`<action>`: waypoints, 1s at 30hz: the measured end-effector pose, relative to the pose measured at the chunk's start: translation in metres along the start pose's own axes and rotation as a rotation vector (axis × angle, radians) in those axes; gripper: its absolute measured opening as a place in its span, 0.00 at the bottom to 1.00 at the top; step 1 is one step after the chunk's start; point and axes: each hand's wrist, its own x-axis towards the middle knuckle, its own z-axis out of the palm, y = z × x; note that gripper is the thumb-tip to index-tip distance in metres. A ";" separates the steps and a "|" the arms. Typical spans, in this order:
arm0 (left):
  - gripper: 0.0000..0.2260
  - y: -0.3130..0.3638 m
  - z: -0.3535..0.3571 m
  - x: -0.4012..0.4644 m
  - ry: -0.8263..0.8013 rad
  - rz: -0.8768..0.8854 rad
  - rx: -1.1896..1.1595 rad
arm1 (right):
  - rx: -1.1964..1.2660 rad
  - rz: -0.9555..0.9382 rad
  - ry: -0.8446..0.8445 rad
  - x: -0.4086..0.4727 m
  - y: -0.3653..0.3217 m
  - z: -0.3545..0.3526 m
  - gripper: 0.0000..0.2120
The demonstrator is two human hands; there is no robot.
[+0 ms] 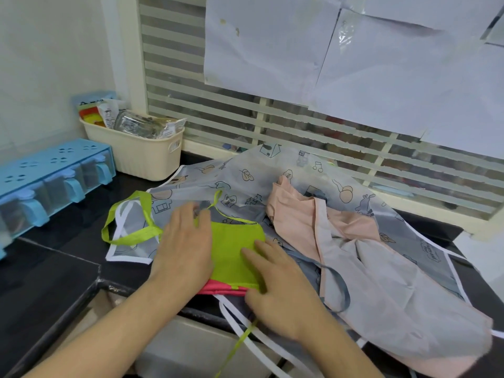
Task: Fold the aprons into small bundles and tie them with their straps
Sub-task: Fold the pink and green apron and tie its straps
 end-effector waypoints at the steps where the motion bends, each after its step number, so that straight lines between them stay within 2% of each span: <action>1: 0.26 0.004 0.001 0.000 0.003 0.060 -0.056 | 0.068 -0.003 0.030 0.008 -0.002 -0.005 0.38; 3: 0.23 0.009 0.008 0.001 -0.093 0.210 -0.189 | 0.124 -0.041 0.136 0.028 -0.005 -0.004 0.31; 4: 0.21 0.010 0.014 0.000 -0.186 0.255 -0.278 | 0.114 -0.064 0.147 0.035 -0.007 0.003 0.28; 5: 0.24 0.008 0.021 -0.003 -0.300 0.274 -0.320 | 0.079 -0.089 0.132 0.040 -0.008 0.012 0.28; 7: 0.32 0.002 0.032 -0.007 -0.464 0.294 -0.169 | -0.043 -0.080 0.049 0.039 -0.004 0.033 0.30; 8: 0.33 -0.003 0.036 -0.007 -0.488 0.303 -0.079 | -0.089 -0.037 0.006 0.037 0.001 0.040 0.30; 10: 0.32 -0.007 0.034 -0.006 -0.485 0.288 -0.030 | -0.124 0.025 -0.044 0.031 0.014 0.044 0.30; 13: 0.34 -0.007 0.030 -0.008 -0.469 0.250 -0.047 | -0.201 0.013 -0.045 0.023 0.029 0.039 0.33; 15: 0.32 -0.005 0.029 -0.009 -0.466 0.235 -0.031 | -0.183 0.035 -0.062 0.020 0.040 0.036 0.36; 17: 0.32 -0.003 0.027 -0.009 -0.458 0.228 -0.024 | -0.130 0.011 -0.057 0.016 0.045 0.032 0.34; 19: 0.33 -0.001 0.026 -0.009 -0.456 0.223 -0.033 | -0.026 0.014 0.039 0.012 0.046 0.023 0.30; 20: 0.34 -0.001 0.026 -0.010 -0.457 0.220 -0.036 | 0.019 0.055 0.138 0.008 0.044 0.019 0.26; 22: 0.34 -0.002 0.027 -0.010 -0.457 0.215 -0.039 | 0.045 0.176 0.336 -0.004 0.032 0.011 0.11; 23: 0.34 -0.001 0.027 -0.011 -0.459 0.214 -0.038 | -0.005 0.206 0.387 -0.012 0.022 0.010 0.09; 26: 0.37 0.000 0.026 -0.011 -0.463 0.209 -0.020 | -0.214 0.233 0.323 -0.034 -0.007 0.013 0.18; 30: 0.46 0.002 0.024 -0.012 -0.492 0.206 -0.016 | -0.295 0.233 0.192 -0.043 -0.014 0.019 0.22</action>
